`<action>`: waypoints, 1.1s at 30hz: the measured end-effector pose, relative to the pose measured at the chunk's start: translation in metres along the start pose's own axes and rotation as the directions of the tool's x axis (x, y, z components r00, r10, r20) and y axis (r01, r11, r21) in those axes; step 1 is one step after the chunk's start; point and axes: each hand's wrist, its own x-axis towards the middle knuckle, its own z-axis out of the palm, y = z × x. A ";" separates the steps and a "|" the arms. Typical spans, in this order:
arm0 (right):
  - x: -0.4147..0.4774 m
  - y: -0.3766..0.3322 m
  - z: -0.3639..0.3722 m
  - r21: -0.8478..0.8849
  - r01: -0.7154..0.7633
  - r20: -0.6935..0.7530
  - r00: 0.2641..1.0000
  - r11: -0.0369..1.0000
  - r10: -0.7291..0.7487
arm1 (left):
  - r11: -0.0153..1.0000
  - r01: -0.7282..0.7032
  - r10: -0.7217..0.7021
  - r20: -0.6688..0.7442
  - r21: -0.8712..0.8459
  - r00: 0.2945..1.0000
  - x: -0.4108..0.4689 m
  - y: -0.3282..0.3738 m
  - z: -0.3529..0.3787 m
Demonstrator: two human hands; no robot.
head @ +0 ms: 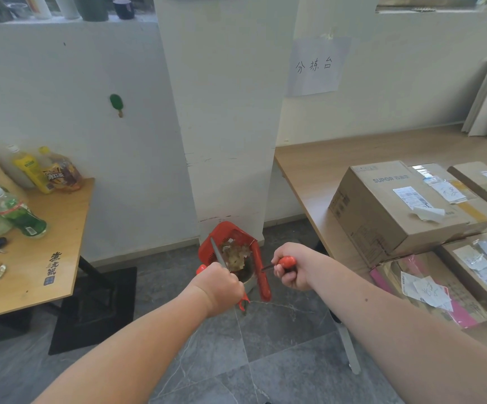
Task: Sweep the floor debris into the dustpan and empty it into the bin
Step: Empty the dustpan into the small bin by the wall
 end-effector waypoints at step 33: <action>0.000 -0.011 -0.003 0.018 0.012 0.028 1.000 1.000 -0.012 | 0.998 0.014 -0.014 -0.002 0.066 1.000 0.002 -0.034 -0.015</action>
